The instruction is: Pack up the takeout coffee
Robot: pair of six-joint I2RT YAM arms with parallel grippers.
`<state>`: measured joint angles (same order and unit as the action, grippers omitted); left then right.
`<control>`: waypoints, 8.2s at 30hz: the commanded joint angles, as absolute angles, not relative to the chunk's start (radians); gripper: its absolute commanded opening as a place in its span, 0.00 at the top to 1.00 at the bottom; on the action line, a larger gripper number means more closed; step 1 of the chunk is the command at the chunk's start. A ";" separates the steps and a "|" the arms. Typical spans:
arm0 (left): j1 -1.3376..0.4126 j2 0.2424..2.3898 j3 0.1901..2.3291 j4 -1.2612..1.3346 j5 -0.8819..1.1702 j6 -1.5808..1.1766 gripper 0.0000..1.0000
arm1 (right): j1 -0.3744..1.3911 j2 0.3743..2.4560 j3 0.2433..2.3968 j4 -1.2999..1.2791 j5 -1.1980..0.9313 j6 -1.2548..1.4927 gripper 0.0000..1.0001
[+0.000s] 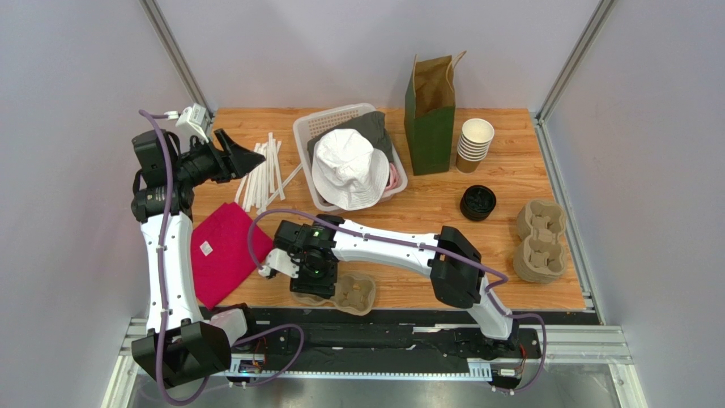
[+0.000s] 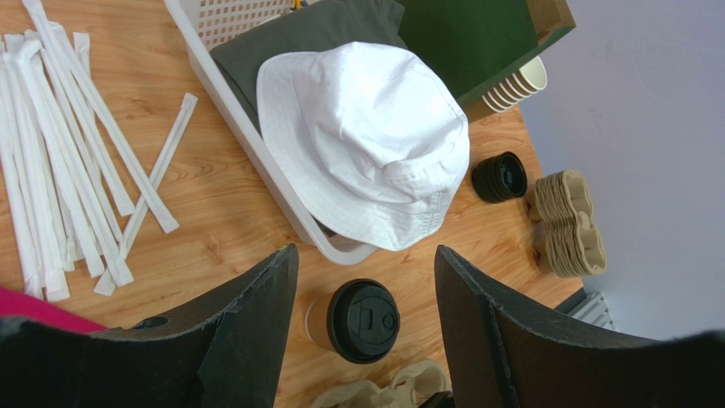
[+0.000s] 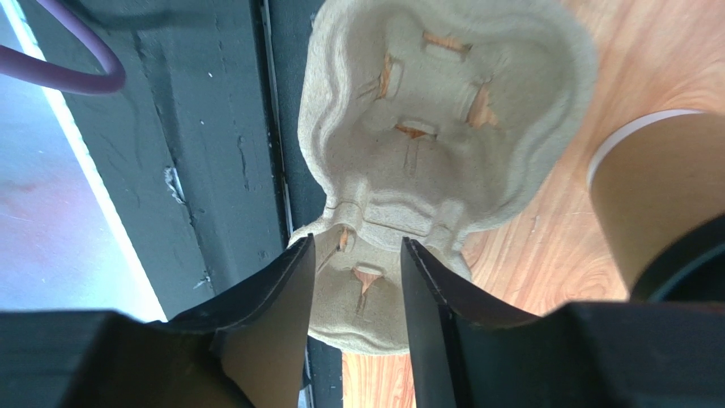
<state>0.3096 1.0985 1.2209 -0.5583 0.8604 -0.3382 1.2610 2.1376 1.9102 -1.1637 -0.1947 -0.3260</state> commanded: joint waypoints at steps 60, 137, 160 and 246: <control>0.082 1.216 1.482 -0.496 0.833 -0.236 0.21 | 0.198 1.507 1.814 -0.862 -0.258 0.069 1.00; -0.657 1.658 1.706 -0.258 0.719 -0.575 1.00 | 0.091 1.075 1.516 -0.966 -0.445 0.474 0.42; -0.586 1.575 1.588 -0.270 0.696 -0.574 1.00 | -0.116 1.075 1.526 -1.262 -0.529 0.152 1.00; -0.617 1.327 1.350 -0.241 0.526 -0.713 1.00 | -0.103 1.075 1.488 -1.084 -0.855 0.678 0.45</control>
<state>-0.5945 1.3300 1.3231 -0.2684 0.5453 -0.6785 -0.1566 1.1252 1.4525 -1.1103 -0.9432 0.5594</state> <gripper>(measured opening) 0.009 0.547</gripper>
